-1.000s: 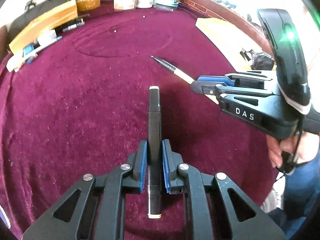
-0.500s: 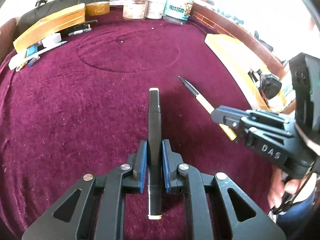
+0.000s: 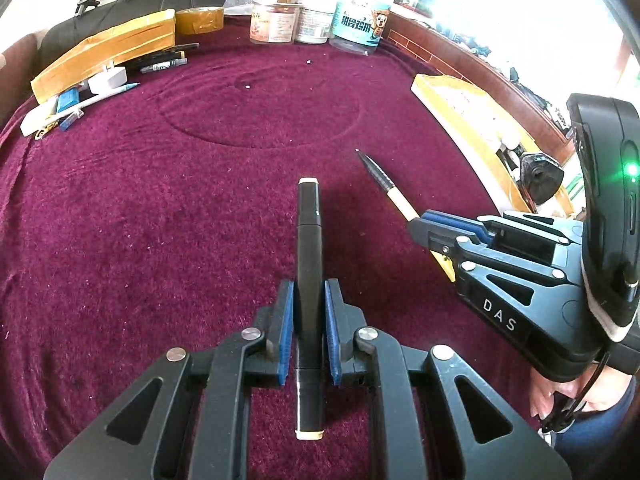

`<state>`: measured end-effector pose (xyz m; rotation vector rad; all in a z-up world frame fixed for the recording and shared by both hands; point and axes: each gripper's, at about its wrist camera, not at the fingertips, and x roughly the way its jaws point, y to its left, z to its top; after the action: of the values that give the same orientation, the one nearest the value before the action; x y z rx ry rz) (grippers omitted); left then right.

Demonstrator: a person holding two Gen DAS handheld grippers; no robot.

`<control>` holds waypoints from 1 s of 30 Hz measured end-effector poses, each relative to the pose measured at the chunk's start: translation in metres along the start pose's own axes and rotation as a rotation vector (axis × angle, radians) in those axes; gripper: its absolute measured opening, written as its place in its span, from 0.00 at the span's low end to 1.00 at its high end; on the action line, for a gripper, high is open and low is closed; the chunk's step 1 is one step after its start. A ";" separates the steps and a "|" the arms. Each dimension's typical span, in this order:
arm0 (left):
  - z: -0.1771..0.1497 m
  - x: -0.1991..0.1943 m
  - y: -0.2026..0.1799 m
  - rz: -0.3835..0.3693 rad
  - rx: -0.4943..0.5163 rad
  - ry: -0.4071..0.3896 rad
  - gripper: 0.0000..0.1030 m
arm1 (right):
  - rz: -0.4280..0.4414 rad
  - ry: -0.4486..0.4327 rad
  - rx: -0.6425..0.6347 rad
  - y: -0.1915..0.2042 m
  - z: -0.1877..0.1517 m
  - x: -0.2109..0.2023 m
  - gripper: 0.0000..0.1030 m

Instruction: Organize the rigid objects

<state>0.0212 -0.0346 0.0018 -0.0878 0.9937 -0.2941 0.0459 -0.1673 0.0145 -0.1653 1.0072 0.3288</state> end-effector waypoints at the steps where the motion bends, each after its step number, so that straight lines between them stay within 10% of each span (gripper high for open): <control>1: 0.000 0.000 0.001 -0.002 -0.004 0.001 0.12 | 0.001 0.001 0.003 0.000 0.000 0.000 0.07; 30: 0.000 -0.001 0.010 -0.060 -0.062 -0.007 0.12 | 0.161 -0.103 0.157 -0.016 -0.032 -0.036 0.07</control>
<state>0.0229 -0.0243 0.0010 -0.1748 0.9940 -0.3175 0.0083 -0.1988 0.0284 0.0748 0.9423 0.3988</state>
